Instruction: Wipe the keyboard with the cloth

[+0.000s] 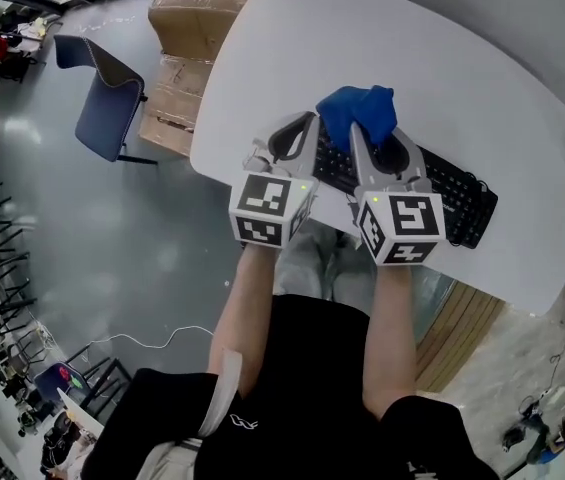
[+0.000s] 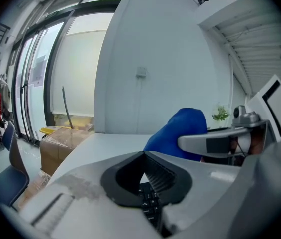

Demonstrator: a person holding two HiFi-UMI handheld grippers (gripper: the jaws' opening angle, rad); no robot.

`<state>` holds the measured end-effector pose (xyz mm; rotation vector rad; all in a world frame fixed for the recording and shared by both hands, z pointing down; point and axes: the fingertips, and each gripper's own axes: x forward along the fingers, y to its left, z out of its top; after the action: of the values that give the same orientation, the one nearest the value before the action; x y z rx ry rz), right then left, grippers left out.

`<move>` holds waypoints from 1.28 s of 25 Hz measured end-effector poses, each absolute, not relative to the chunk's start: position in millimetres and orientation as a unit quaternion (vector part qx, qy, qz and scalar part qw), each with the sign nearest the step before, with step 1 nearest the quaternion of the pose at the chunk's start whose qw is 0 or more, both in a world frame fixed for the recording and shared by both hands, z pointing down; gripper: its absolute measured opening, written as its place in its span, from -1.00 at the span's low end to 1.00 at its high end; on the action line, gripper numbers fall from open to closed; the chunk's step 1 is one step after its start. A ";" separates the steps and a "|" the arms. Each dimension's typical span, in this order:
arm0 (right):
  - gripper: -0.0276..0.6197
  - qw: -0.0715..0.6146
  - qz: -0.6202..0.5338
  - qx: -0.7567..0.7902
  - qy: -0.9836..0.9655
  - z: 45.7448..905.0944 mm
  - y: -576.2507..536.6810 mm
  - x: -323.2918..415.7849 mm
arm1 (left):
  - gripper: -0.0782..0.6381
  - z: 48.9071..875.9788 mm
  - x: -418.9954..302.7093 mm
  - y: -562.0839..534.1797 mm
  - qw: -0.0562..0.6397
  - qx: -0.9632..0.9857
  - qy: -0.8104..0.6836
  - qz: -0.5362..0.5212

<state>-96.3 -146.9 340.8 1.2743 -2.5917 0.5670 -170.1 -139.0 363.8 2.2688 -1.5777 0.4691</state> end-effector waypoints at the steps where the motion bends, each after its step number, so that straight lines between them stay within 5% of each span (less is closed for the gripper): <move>1: -0.64 0.103 0.196 0.430 -0.875 348.2 -147.0 -102.1 | -0.79 371.7 -173.3 -139.3 0.172 0.799 -0.551 0.170; 32: -0.64 0.186 0.272 0.474 -0.817 469.2 -131.1 -135.2 | -0.79 501.1 -174.9 -133.1 0.260 0.818 -0.442 0.260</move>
<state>-135.2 -131.1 469.2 1.3344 -2.3003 0.7655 -174.9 -133.1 501.1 2.2159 -1.1984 0.7043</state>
